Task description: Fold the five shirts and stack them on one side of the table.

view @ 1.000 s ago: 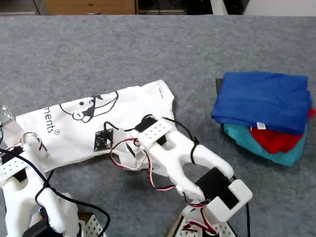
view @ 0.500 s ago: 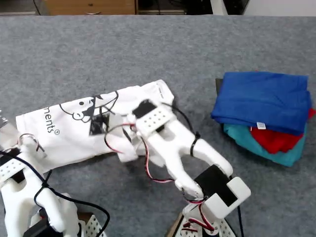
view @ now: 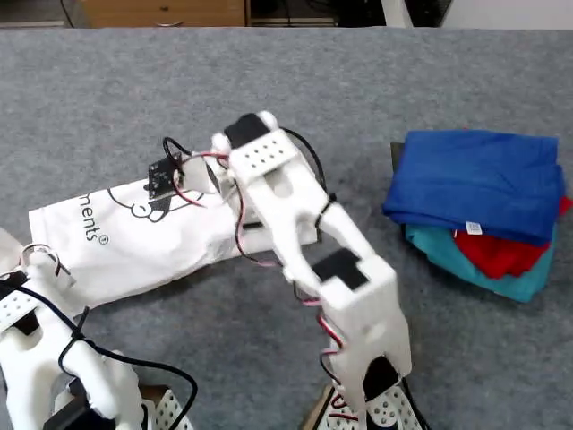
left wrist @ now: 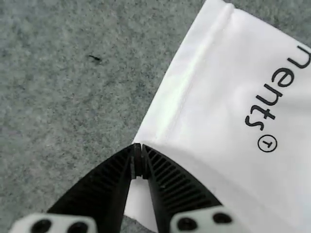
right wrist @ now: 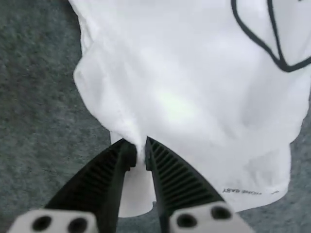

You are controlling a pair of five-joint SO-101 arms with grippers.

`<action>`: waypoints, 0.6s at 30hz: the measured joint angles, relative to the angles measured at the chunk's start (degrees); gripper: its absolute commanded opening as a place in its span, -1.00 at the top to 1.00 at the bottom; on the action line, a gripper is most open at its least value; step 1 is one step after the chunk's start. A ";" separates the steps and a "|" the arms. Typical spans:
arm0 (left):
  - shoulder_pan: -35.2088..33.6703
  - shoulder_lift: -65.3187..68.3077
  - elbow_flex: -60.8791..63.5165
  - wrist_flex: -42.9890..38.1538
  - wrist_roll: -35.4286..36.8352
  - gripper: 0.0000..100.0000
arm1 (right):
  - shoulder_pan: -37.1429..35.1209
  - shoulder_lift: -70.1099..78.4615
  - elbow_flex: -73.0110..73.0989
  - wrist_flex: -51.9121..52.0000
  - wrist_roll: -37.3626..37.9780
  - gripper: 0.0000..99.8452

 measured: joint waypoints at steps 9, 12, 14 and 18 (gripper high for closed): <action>0.00 0.00 0.00 0.00 0.00 0.96 | 0.00 19.78 -31.21 7.56 9.58 0.99; 0.00 0.00 0.00 0.00 0.00 0.96 | 0.00 23.82 -38.24 7.74 12.04 0.99; 0.00 0.00 0.00 0.00 0.00 0.96 | 0.00 25.76 -41.58 7.74 12.92 0.90; 0.00 0.00 0.00 0.00 0.00 0.96 | 0.00 27.52 -48.18 7.74 12.75 0.55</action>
